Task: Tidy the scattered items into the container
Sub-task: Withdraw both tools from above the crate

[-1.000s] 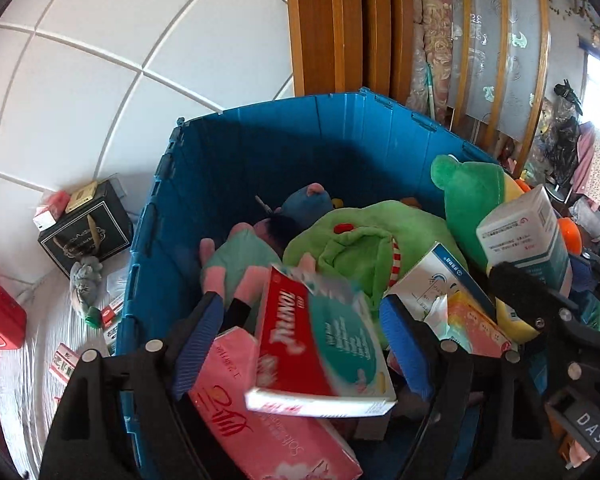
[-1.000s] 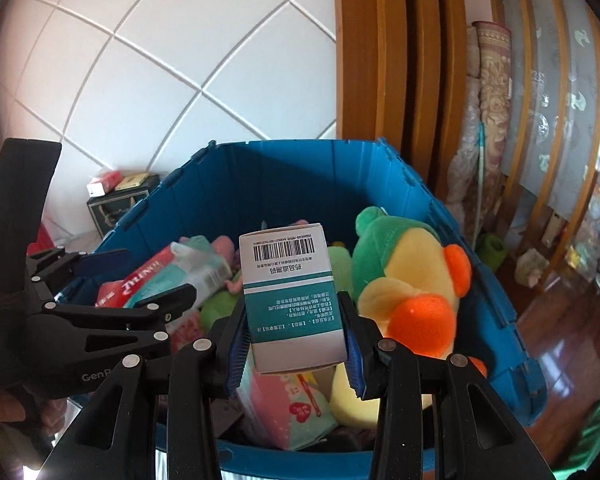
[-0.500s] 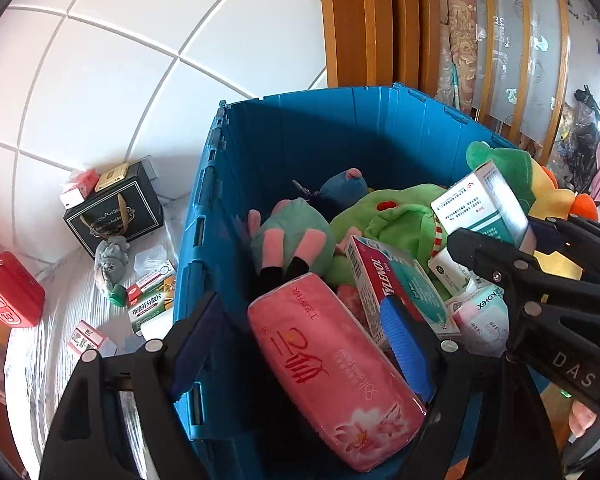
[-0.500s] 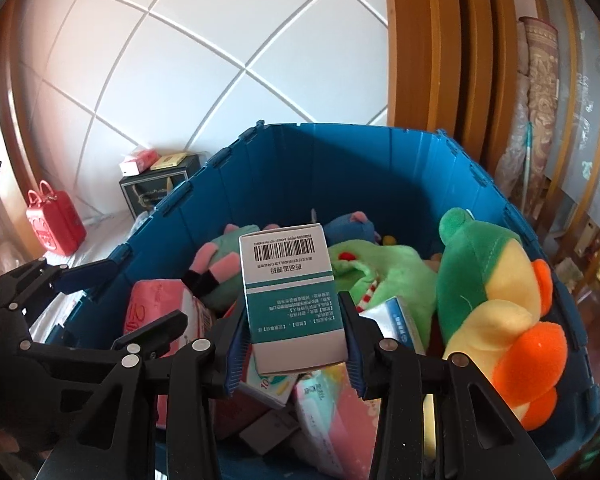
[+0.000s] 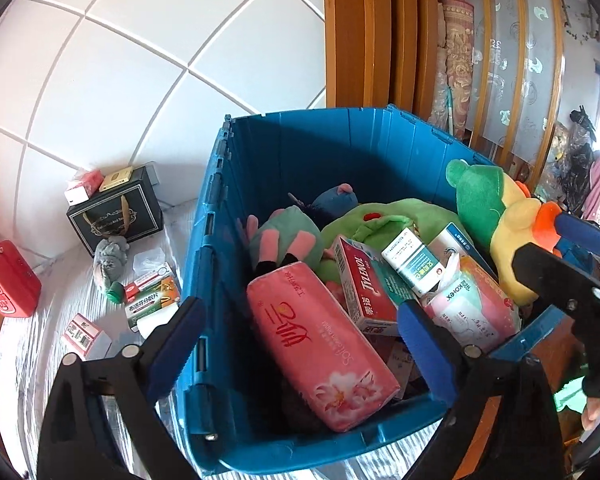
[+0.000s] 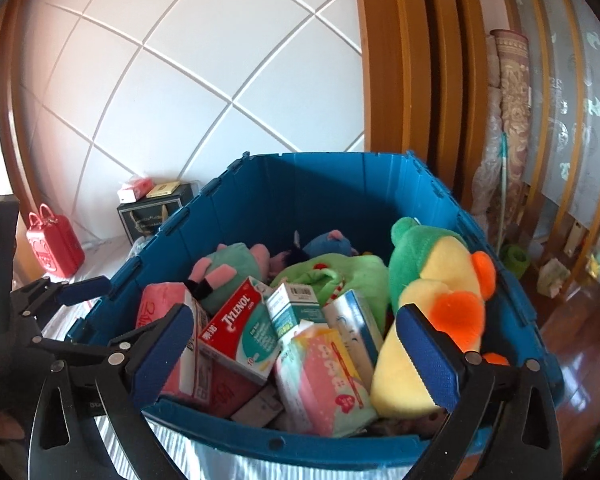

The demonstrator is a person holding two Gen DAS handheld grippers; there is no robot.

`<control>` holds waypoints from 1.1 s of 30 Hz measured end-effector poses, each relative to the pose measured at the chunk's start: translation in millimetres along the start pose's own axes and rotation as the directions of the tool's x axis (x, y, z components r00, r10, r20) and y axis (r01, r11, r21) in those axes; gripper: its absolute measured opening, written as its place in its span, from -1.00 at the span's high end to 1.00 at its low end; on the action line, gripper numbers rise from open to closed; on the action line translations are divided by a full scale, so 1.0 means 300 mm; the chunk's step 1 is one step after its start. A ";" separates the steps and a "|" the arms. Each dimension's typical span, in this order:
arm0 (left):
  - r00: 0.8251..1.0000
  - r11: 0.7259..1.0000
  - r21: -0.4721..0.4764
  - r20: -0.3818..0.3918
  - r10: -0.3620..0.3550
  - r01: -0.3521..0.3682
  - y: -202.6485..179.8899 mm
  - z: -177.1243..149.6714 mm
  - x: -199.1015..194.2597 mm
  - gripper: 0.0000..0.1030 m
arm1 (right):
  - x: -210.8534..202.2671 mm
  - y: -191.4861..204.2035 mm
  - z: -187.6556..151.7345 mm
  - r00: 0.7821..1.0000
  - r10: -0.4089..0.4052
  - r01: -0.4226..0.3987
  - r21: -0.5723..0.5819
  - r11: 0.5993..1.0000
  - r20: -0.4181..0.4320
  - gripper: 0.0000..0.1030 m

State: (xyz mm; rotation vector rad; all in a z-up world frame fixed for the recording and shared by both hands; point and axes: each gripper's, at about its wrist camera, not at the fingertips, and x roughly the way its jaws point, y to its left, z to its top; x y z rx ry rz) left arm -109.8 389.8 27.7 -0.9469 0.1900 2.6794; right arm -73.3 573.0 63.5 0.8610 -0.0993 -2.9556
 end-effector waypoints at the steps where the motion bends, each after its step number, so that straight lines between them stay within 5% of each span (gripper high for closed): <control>1: 1.000 1.000 -0.002 0.013 -0.006 0.006 0.003 -0.005 -0.022 -0.92 | -0.027 -0.003 -0.011 1.000 -0.004 0.004 0.010 1.000 0.009 -1.00; 6: 0.998 0.999 0.002 0.050 -0.038 0.038 0.023 -0.038 -0.127 -0.92 | -0.143 0.028 -0.066 0.999 -0.040 0.039 0.027 0.999 0.029 -1.00; 10: 0.999 1.000 0.009 0.033 0.022 -0.023 0.043 -0.075 -0.198 -0.92 | -0.217 0.086 -0.114 0.998 -0.048 0.047 0.031 0.998 0.033 -1.00; 15: 0.997 0.997 -0.054 0.052 -0.060 0.063 0.093 -0.124 -0.299 -0.92 | -0.287 0.145 -0.148 0.996 -0.092 0.091 0.034 0.995 0.020 -1.00; 21: 0.996 0.997 -0.052 0.071 -0.057 0.061 0.092 -0.157 -0.405 -0.92 | -0.385 0.177 -0.176 0.986 -0.165 0.164 0.027 0.986 0.024 -1.00; 33: 0.994 0.998 -0.049 0.102 -0.039 0.045 0.101 -0.219 -0.522 -0.92 | -0.469 0.242 -0.218 0.990 -0.135 0.134 0.023 0.991 0.035 -1.00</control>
